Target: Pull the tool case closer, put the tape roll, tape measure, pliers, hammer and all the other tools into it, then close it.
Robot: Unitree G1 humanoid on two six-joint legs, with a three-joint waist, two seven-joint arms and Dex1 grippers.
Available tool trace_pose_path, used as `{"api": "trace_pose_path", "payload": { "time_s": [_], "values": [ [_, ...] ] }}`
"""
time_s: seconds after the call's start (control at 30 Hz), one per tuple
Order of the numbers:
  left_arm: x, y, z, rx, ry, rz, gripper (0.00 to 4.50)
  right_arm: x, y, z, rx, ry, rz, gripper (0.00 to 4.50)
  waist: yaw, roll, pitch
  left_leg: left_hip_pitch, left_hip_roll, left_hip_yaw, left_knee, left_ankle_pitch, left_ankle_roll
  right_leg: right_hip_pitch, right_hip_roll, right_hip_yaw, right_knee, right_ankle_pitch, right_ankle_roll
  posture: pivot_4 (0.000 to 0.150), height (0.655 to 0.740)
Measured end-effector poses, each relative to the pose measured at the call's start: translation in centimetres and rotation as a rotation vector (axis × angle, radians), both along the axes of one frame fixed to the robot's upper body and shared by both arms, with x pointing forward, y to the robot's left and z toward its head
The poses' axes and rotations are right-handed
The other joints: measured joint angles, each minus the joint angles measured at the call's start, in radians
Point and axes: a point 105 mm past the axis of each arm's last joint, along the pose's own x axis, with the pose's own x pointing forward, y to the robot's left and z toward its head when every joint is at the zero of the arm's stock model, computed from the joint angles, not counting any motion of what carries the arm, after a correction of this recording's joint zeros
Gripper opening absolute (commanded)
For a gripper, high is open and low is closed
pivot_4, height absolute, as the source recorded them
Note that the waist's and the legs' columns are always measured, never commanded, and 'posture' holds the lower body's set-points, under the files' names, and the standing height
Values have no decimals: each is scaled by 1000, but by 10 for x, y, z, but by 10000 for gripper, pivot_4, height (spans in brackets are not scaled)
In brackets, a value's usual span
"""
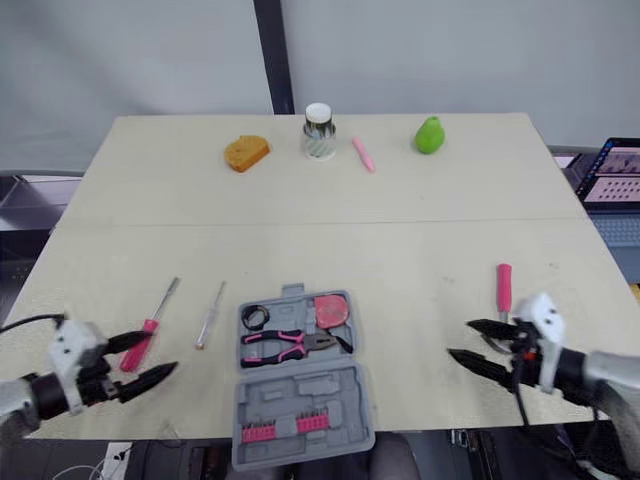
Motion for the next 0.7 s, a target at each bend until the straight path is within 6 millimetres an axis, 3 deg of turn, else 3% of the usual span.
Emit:
{"api": "trace_pose_path", "payload": {
  "time_s": [0.13, 0.17, 0.47, 0.7],
  "values": [
    [-3, -18, -15, -15, 93, -73, 4945, -2, 37, -13, -57, 36, 144, 30, 2, 0, 0, -1, 0, -1, 2, 0, 0, 0, 0, 0, 1, 0, 0, 1500, 7400],
    [-4, -21, -17, -13, 107, -86, 469, -2, 41, -15, -78, 36, 164, 0, 1, 0, 0, -1, 0, -1, 2, 0, 0, 0, 0, 0, 1, 0, 0, 1500, 7400],
    [-6, -49, -43, -33, 177, -150, 469, -4, 85, -46, -146, 57, 298, 0, 0, 0, 0, -1, 0, -1, 2, 0, 0, -1, 0, -1, 2, 0, 0, 1500, 7400],
    [10, -74, -47, -49, 126, -175, 469, 8, 94, -61, -194, 39, 305, 0, -1, 0, 0, -1, 0, -2, 3, 0, 0, -1, 0, -1, 3, 0, 0, 1500, 7400]
  ]
}}
